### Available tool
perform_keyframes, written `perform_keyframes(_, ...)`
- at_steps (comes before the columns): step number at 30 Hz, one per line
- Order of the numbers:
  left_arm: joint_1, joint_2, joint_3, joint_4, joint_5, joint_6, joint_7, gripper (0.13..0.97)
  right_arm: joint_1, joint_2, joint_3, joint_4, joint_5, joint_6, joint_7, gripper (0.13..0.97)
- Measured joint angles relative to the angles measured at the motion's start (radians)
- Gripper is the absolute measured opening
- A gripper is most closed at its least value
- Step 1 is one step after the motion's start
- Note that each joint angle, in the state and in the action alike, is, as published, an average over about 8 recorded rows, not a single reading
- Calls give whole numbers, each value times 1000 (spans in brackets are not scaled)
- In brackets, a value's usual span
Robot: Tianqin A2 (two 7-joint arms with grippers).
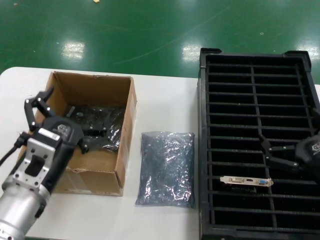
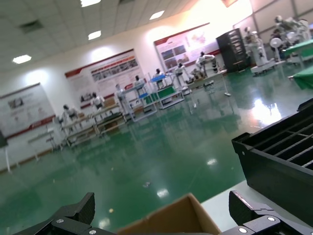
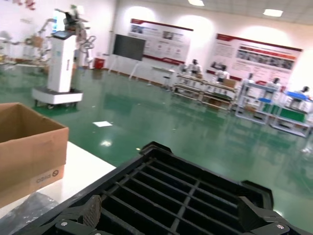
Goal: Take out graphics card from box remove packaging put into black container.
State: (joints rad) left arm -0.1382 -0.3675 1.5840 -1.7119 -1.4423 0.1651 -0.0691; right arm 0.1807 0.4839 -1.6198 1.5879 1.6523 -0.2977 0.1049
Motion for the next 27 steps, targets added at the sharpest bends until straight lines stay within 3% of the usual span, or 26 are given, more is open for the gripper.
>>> perform_keyframes(20, 110, 54, 13, 89, -284, -131, 55, 966, -144, -146, 16, 10, 117, 236, -83, 966)
perform_keyframes(27, 124, 61, 14, 100, -320, -148, 62, 966, -162, -165, 18, 11, 132, 267, -94, 966)
